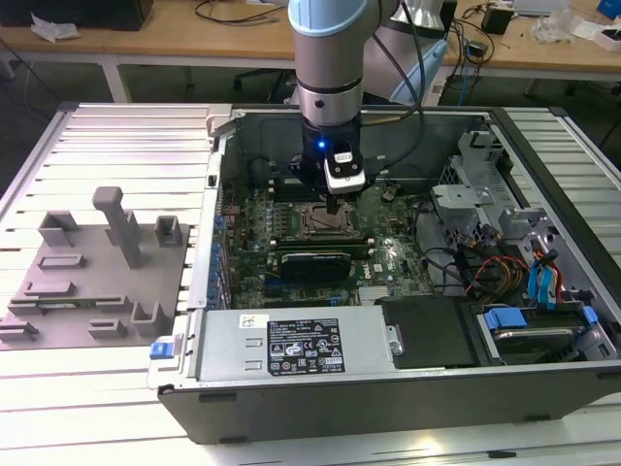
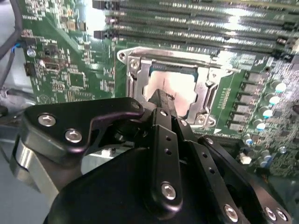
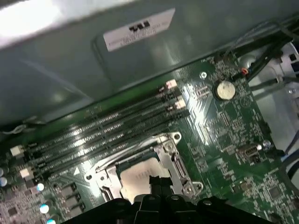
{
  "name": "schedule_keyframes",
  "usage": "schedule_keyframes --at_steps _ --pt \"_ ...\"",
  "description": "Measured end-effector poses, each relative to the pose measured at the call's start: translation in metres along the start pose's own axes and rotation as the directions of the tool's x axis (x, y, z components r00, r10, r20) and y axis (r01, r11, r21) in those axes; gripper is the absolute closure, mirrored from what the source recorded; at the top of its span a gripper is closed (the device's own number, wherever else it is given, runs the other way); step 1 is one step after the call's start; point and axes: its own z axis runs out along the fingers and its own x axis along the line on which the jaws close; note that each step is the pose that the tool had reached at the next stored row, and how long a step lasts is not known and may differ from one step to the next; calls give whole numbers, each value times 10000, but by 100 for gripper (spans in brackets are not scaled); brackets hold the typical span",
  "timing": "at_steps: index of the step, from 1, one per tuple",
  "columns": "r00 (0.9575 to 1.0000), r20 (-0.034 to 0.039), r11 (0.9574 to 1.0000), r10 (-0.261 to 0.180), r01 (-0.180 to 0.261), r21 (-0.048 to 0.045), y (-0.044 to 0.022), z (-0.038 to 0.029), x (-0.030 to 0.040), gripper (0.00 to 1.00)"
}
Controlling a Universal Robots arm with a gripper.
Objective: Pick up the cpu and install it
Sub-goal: 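Install the first cpu locking lever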
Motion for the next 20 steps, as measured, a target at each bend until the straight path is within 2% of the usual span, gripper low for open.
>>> schedule_keyframes --at_steps 1,2,6,8,10,12,14,15,16,18,19,20 --pt "10000 31 10000 -12 12 84 -1 0 -1 89" --pt "9999 94 9997 -36 34 252 -1 1 -1 89" --pt "9999 95 9997 -46 44 256 -1 0 -1 89" --pt "9994 81 9992 -349 348 219 -1 1 0 89" --pt "9969 63 9968 -789 788 167 -1 3 0 89" --pt "9898 41 9898 -1422 1422 91 -1 4 0 89" --pt "9841 36 9841 -1773 1773 70 -1 5 0 89" --pt "9812 38 9812 -1929 1928 104 -1 5 0 89" --pt "9771 42 9770 -2126 2125 193 -2 5 0 89" --pt "9716 17 9711 -2366 2365 315 -1 5 0 89" --pt "9691 1 9685 -2465 2463 352 -1 5 0 89" --pt "9666 -8 9660 -2562 2561 348 -2 5 0 89"
